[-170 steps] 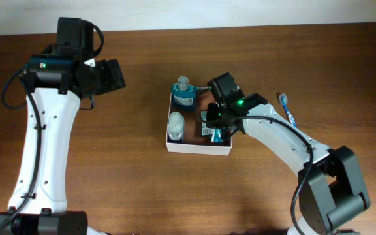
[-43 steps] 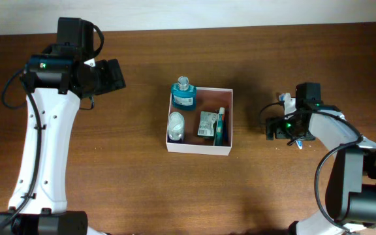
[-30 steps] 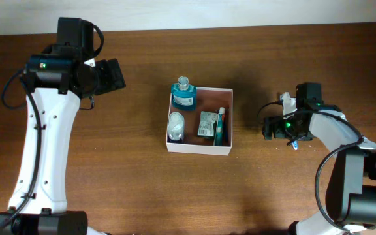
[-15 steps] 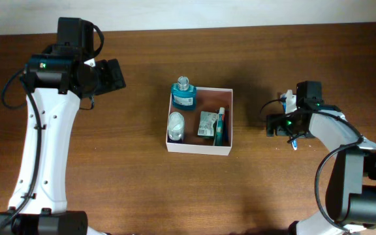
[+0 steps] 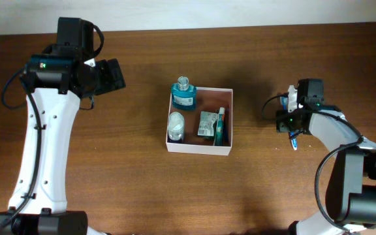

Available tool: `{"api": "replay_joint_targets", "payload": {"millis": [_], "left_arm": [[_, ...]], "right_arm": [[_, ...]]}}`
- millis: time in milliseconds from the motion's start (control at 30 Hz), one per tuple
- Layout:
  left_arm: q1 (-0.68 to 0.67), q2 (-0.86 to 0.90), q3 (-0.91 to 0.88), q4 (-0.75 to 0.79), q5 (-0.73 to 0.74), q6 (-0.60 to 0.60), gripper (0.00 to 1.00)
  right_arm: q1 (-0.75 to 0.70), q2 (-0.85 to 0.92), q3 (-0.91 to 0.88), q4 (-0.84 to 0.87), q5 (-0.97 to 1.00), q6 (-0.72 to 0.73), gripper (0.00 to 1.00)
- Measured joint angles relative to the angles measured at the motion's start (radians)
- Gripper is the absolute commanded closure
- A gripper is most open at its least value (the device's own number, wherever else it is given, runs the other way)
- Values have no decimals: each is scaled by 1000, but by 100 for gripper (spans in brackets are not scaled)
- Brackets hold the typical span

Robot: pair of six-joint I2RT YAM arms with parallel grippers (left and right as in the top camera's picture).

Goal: Pack container
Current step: 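Lower right gripper and close it on the toothbrush handle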

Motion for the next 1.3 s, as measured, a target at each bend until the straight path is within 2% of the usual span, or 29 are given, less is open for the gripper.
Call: {"api": "replay_joint_targets", "payload": {"millis": [133,300,367,467,633,700,1000,1300], "left_arm": [[0,0,0,0,0,0,0],[0,0,0,0,0,0,1],[0,0,0,0,0,0,1],[0,0,0,0,0,0,1],[0,0,0,0,0,0,1],[0,0,0,0,0,0,1],[0,0,0,0,0,0,1],[0,0,0,0,0,0,1]], "right_arm": [[0,18,0,5,2,-27,51],[0,45,3,12,-2,-44,67],[0,47,5,12,-6,-49,78],[0,50,8,12,-8,-53,87],[0,50,8,6,-8,-52,88],[0,51,9,4,-8,-51,96],[0,51,14,-12,-14,-22,96],[0,50,111,-201,-83,5,96]]}}
